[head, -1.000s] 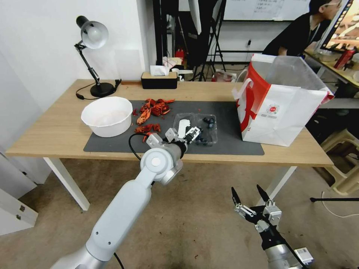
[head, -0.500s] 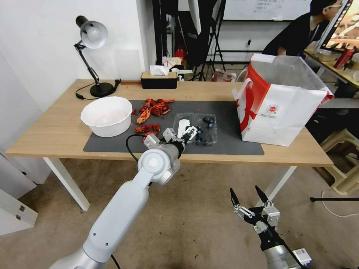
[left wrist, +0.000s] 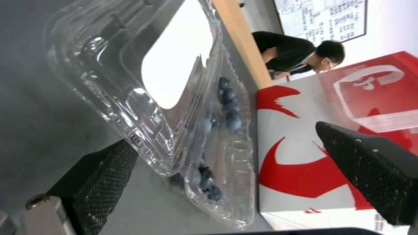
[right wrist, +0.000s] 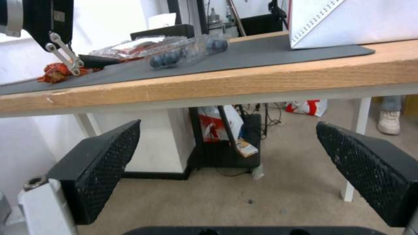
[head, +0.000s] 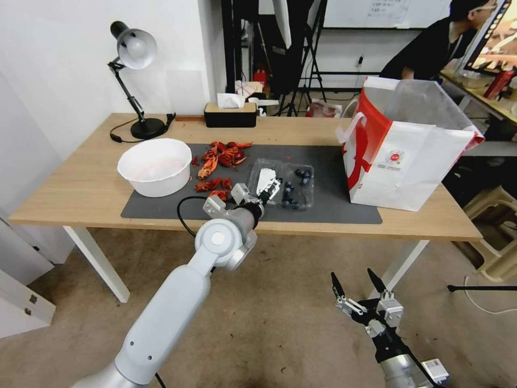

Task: Close the takeout container lid, then place the container into the takeout bag.

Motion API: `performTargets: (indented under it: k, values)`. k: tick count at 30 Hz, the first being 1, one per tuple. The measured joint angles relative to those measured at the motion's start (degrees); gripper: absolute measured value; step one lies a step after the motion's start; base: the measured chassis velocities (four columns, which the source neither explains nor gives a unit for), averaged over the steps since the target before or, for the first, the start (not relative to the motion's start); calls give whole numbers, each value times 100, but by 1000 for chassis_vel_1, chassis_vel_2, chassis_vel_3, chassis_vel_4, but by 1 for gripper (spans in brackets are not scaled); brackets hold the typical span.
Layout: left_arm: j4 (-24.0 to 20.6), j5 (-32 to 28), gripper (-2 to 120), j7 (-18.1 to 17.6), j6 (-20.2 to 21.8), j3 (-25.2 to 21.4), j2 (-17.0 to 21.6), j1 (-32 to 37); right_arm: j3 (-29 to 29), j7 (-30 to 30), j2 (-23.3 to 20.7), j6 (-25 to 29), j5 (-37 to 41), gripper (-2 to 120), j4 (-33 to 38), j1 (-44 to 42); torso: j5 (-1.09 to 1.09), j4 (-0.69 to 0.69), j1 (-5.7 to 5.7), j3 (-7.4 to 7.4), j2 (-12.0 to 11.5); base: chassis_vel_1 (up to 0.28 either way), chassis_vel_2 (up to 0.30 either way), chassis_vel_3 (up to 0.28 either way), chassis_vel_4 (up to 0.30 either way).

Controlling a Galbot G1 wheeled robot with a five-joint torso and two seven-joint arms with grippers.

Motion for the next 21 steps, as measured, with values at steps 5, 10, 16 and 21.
performTargets:
  k: [5, 10, 16, 21]
  values:
    - [-41, 51, 100, 202, -42, 0, 21, 33, 0, -2, 0, 3, -1, 100, -2, -5, 0, -1, -1, 0, 1, 0, 0, 0, 0]
    - [-89, 129, 100, 550, -70, -1, 83, 56, -1, -4, 13, 19, -16, 100, -8, -6, 0, -2, -2, -1, 2, 0, 0, 0, 0]
    - [-122, 252, 100, 957, -49, 1, 165, 88, -12, -5, 22, 26, -33, 100, -14, -3, 0, -2, -2, -1, 2, 0, 0, 0, 0]
    - [-143, 284, 100, 1252, -20, 11, 215, 119, -12, -6, 16, 27, -40, 100, -14, 2, 0, -2, -2, -1, 2, 0, 0, 0, 0]
